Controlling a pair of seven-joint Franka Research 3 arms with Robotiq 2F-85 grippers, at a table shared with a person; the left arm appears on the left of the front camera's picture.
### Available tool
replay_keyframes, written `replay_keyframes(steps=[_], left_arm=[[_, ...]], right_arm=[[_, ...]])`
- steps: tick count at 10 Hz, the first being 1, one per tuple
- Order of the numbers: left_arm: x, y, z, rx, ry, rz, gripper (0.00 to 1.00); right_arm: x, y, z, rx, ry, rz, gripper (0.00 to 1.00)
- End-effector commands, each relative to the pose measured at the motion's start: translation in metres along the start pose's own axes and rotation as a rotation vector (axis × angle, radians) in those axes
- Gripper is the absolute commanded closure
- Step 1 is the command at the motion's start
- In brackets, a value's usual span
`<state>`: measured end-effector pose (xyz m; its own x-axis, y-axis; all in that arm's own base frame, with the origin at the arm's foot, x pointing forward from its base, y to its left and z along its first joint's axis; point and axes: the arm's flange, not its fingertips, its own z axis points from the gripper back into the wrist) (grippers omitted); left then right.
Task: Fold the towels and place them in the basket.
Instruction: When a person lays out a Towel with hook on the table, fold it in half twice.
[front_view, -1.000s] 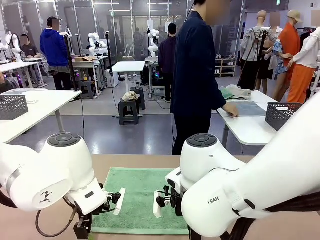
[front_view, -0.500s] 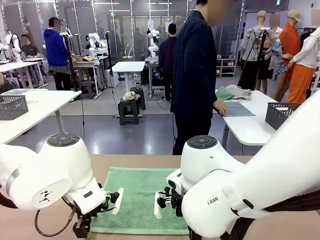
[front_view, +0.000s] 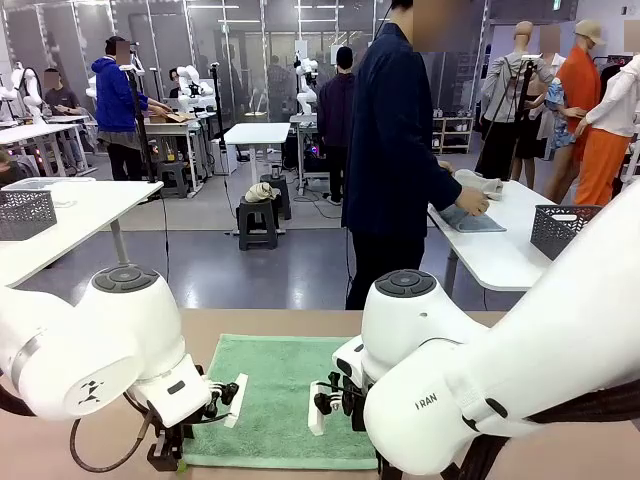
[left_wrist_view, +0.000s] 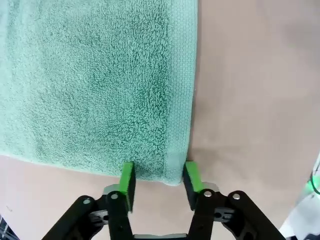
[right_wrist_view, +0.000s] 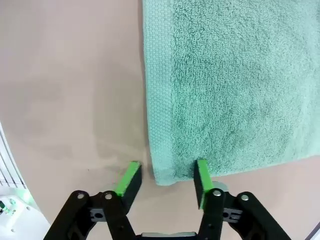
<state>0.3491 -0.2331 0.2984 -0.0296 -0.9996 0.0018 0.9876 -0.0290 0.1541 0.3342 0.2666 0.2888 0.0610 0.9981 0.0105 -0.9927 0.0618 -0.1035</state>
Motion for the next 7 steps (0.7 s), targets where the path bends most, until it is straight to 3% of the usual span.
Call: replay_keyframes(steps=[1,3,4,5,6,7], left_arm=[[-0.0110,-0.0138,-0.0033,0.015,-0.004,0.004,0.66],[-0.0144,-0.0145,-0.0031,0.019,-0.005,0.011,0.66],[-0.0133,-0.0146,-0.0022,0.027,0.018,0.009,0.56],[-0.0126,-0.0139,-0.0016,0.019,0.020,0.008,0.75],[-0.0111,-0.0128,-0.0003,0.017,0.018,0.005,0.75],[-0.0107,-0.0120,0.0021,0.015,0.019,-0.001,0.94]], right_arm=[[-0.0274,0.0289,-0.0114,-0.029,-0.005,-0.001,0.48],[-0.0282,0.0281,-0.0112,-0.037,-0.008,-0.003,0.48],[-0.0281,0.0282,-0.0107,-0.043,-0.005,-0.001,0.68],[-0.0280,0.0278,-0.0100,-0.038,-0.001,-0.003,0.68],[-0.0281,0.0270,-0.0085,-0.028,0.004,-0.004,0.88],[-0.0285,0.0260,-0.0063,-0.010,0.007,-0.005,0.73]])
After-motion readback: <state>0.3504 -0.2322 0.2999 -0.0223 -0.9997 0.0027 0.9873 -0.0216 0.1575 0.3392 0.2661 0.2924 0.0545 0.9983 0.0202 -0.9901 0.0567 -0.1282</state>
